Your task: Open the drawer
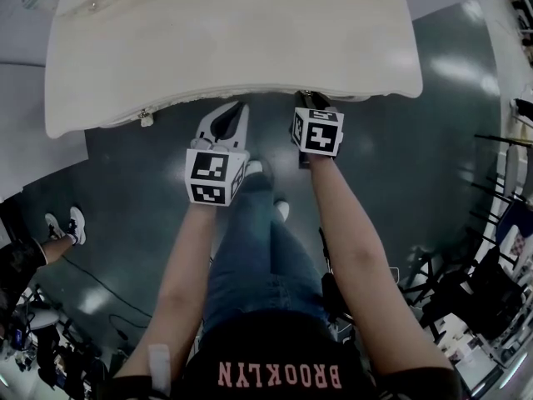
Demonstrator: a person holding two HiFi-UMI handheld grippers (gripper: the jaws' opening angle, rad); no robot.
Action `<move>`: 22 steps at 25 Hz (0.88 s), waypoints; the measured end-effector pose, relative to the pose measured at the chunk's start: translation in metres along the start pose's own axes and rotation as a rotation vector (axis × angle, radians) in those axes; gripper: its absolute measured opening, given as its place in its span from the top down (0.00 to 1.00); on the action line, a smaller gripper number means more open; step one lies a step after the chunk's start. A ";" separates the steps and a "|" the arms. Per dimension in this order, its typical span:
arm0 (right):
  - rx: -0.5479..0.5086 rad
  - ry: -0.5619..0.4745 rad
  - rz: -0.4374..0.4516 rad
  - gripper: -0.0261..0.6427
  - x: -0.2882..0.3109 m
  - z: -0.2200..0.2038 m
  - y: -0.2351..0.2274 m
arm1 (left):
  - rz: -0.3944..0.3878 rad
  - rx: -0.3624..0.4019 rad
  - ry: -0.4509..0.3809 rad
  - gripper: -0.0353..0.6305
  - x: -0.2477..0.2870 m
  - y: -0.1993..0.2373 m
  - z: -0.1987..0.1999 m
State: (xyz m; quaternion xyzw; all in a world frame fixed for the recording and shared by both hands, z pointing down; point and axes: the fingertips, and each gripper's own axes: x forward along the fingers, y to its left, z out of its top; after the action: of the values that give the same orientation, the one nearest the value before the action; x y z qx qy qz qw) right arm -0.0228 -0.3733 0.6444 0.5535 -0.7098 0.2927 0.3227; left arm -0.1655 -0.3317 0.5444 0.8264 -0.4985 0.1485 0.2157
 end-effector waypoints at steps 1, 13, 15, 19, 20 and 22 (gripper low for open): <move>0.002 -0.001 0.001 0.79 0.000 0.000 0.000 | 0.001 0.002 0.002 0.94 -0.001 -0.002 -0.002; -0.028 -0.013 0.048 0.80 -0.019 -0.023 0.004 | 0.022 -0.003 0.014 0.94 -0.021 -0.024 -0.021; -0.030 -0.009 0.055 0.80 -0.023 -0.032 0.006 | 0.020 0.003 0.012 0.94 -0.024 -0.026 -0.022; -0.013 -0.001 0.051 0.80 -0.030 -0.043 0.011 | 0.021 0.009 0.001 0.94 -0.028 -0.028 -0.022; -0.013 -0.001 0.051 0.80 -0.031 -0.045 0.011 | 0.021 0.010 0.001 0.94 -0.030 -0.028 -0.022; -0.016 0.001 0.055 0.80 -0.036 -0.051 0.012 | 0.021 0.011 0.001 0.94 -0.033 -0.031 -0.024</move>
State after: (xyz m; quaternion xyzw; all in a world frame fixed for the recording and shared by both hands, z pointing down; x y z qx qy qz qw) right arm -0.0212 -0.3100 0.6470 0.5309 -0.7270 0.2962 0.3191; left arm -0.1535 -0.2818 0.5430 0.8222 -0.5062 0.1542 0.2098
